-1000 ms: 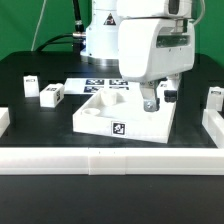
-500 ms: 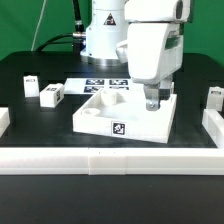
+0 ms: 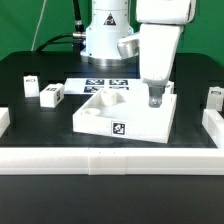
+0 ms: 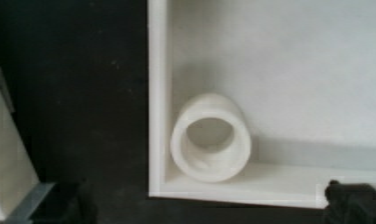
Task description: Assemble one leg
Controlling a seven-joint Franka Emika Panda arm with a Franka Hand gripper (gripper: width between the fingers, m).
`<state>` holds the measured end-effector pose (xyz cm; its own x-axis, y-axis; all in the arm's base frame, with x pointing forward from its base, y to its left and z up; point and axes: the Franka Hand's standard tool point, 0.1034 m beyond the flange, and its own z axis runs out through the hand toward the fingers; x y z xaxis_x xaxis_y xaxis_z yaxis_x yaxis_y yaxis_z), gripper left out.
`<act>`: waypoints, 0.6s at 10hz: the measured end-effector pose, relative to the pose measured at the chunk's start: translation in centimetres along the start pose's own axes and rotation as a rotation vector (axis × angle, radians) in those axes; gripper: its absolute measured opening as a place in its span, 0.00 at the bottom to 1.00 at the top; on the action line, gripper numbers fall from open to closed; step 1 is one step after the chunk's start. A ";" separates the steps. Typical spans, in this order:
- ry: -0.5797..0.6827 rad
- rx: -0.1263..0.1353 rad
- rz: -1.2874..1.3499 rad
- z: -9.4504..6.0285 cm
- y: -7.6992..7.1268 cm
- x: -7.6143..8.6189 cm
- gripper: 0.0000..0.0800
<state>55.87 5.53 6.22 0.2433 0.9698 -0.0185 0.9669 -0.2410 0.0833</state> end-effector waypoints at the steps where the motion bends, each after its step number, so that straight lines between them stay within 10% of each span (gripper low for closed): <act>1: 0.000 0.000 0.000 0.0 0.0 0.0 0.81; 6: 0.012 -0.005 0.025 0.5 -2.0 -0.5 0.81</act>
Offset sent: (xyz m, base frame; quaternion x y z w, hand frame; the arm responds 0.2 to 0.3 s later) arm 0.0000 0.0000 0.0000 0.0000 0.0000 0.0000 1.0000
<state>53.87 5.46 5.61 0.2666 0.9638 -0.0039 0.9601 -0.2652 0.0889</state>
